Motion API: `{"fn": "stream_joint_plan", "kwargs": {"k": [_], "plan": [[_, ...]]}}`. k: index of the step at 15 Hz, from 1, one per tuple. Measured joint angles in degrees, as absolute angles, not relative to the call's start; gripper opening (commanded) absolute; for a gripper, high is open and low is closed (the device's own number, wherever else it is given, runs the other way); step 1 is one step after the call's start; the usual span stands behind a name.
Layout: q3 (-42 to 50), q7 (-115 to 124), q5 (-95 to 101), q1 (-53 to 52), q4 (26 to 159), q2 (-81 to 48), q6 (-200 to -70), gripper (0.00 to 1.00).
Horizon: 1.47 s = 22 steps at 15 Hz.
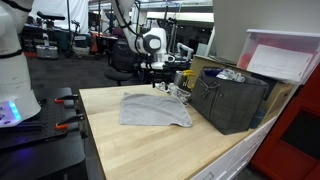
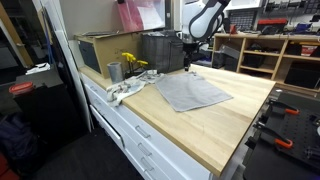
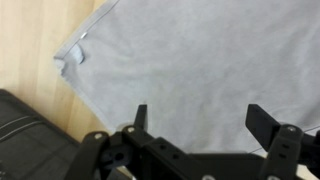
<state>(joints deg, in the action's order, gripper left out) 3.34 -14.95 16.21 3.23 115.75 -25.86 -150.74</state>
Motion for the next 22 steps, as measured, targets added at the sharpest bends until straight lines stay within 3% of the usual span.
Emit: {"fn": "stream_joint_plan", "kwargs": {"k": [10,22], "plan": [[-0.9,-1.2,0.5,-0.1,125.6,-8.9,-131.2,1.00],[2.3,-1.5,4.3,2.1,125.7,10.4,-122.6,1.00]]}}
